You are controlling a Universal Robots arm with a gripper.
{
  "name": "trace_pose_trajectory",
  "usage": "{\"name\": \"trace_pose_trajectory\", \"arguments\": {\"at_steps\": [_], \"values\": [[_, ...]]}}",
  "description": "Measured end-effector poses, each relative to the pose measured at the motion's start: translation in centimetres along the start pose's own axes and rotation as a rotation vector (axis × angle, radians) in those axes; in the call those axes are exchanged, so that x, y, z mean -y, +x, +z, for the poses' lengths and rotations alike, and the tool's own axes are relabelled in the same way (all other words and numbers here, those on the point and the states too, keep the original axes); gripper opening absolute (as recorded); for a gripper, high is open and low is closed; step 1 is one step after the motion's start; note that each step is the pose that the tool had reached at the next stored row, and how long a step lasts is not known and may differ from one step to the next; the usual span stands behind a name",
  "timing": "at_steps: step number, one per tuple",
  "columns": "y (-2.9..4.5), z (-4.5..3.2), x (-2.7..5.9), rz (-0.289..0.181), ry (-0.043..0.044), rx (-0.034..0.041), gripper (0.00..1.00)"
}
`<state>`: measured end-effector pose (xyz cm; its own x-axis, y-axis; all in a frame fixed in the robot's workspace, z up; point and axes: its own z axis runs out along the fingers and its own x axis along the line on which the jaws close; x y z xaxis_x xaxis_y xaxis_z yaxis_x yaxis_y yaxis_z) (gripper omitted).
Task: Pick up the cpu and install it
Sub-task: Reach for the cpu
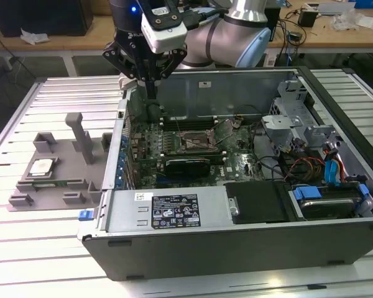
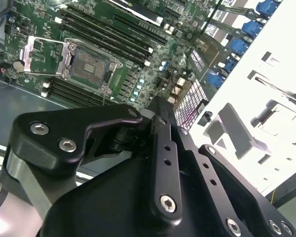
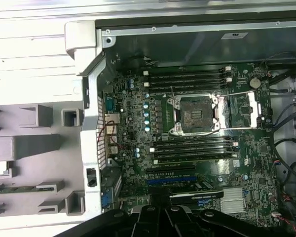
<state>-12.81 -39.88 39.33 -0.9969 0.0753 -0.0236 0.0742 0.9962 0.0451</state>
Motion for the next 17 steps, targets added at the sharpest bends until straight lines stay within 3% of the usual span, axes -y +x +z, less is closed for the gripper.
{"name": "trace_pose_trajectory", "arguments": {"at_steps": [12,17], "values": [[1.58,-0.04,0.01,0.0,-0.0001,0.0012,0.11],[2.96,-0.07,0.01,0.0,-0.0003,0.004,0.11]]}}
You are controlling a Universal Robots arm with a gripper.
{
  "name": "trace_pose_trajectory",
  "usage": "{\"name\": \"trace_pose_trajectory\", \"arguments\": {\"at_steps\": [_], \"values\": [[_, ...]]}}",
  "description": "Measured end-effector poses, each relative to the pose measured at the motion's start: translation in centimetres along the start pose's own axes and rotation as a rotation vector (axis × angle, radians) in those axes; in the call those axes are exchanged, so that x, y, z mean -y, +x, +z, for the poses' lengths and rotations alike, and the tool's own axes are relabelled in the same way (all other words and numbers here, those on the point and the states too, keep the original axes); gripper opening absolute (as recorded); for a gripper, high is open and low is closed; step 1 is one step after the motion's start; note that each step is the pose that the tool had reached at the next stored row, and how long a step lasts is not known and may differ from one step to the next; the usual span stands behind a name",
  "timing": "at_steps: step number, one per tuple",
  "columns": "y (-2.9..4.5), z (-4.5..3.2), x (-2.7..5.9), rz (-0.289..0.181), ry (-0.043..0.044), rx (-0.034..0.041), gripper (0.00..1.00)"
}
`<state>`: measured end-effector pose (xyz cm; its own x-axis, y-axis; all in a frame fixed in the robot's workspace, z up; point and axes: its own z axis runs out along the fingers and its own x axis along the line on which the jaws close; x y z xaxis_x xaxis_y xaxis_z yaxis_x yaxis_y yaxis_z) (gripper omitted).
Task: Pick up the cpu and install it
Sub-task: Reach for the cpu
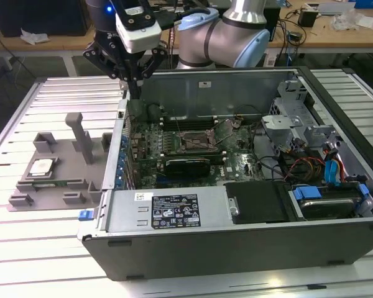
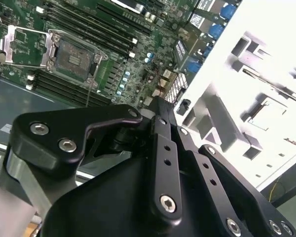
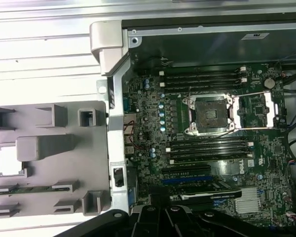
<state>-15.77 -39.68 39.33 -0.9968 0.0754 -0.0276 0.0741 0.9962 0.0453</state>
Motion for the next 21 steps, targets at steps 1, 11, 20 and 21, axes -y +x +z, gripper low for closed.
{"name": "trace_pose_trajectory", "arguments": {"at_steps": [1,11,20,21], "values": [[0.26,-0.01,0.0,0.0,-0.0001,0.0007,0.11],[2.81,-0.07,-0.09,-0.001,-0.0007,0.0087,0.11],[5.1,-0.13,-0.2,-0.001,-0.0013,0.0162,0.11],[5.34,-0.14,-0.2,-0.001,-0.0013,0.017,0.11]]}}
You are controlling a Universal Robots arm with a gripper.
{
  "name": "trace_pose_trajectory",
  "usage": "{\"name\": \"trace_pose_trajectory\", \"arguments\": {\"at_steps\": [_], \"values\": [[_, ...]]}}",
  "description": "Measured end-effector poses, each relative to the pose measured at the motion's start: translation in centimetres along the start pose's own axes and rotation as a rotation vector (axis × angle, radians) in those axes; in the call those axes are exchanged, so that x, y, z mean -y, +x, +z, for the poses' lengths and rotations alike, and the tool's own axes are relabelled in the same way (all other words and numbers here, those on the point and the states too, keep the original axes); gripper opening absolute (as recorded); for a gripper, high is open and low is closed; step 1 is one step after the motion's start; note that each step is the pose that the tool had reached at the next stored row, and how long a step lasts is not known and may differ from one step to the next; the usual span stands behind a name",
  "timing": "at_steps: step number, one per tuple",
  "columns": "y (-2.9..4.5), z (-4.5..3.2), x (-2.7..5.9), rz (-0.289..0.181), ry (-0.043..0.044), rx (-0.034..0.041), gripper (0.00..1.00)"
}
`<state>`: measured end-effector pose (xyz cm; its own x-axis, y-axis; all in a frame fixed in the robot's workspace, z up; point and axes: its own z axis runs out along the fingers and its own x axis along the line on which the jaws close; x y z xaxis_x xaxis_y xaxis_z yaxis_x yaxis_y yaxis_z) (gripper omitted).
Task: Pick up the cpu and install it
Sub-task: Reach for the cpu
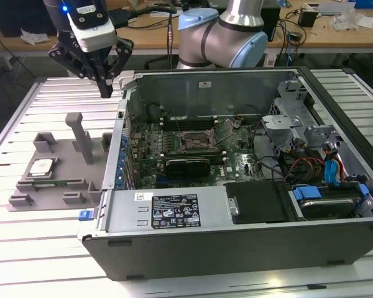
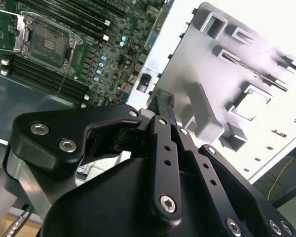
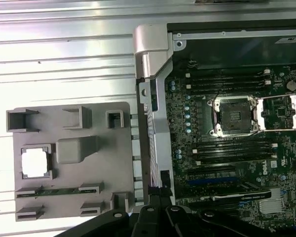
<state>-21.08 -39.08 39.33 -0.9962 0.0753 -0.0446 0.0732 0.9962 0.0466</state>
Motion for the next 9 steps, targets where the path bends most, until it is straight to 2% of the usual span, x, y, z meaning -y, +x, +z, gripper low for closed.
{"name": "trace_pose_trajectory", "arguments": {"at_steps": [9], "values": [[2.15,-0.1,-0.03,0.0,-0.0006,0.0076,0.11]]}}
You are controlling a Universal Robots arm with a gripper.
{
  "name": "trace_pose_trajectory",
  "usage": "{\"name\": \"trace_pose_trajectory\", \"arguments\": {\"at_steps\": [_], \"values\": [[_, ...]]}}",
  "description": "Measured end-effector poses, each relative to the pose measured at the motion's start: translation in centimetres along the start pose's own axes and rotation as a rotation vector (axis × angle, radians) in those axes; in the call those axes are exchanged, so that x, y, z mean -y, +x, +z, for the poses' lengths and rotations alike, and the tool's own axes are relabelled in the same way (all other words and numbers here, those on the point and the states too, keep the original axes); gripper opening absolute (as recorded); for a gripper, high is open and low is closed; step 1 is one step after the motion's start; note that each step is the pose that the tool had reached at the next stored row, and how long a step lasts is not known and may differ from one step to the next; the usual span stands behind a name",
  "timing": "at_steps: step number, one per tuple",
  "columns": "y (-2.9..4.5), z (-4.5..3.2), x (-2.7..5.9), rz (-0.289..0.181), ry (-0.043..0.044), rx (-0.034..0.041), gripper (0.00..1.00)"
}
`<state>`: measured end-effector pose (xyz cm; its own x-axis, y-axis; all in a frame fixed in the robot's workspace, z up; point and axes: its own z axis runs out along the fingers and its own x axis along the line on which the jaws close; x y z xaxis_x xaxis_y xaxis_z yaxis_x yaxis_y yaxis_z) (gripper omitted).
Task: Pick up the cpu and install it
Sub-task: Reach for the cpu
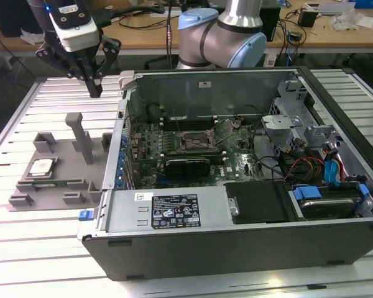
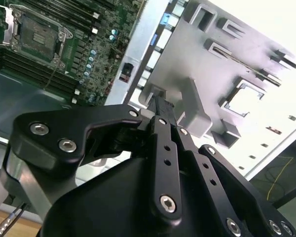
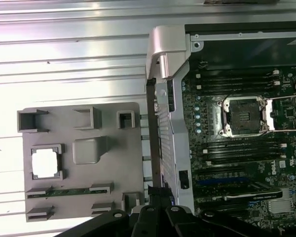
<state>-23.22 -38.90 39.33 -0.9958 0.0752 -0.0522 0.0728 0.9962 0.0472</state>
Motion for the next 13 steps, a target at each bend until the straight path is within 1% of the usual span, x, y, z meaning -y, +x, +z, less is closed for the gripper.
{"name": "trace_pose_trajectory", "arguments": {"at_steps": [4,8,9,13], "values": [[0.86,-0.04,-0.03,0.0,-0.0003,0.0031,0.11],[2.27,-0.12,0.0,0.0,-0.0009,0.0111,0.11],[2.48,-0.13,0.0,0.0,-0.0009,0.0121,0.11],[3.69,-0.19,0.02,-0.001,-0.0014,0.0177,0.11]]}}
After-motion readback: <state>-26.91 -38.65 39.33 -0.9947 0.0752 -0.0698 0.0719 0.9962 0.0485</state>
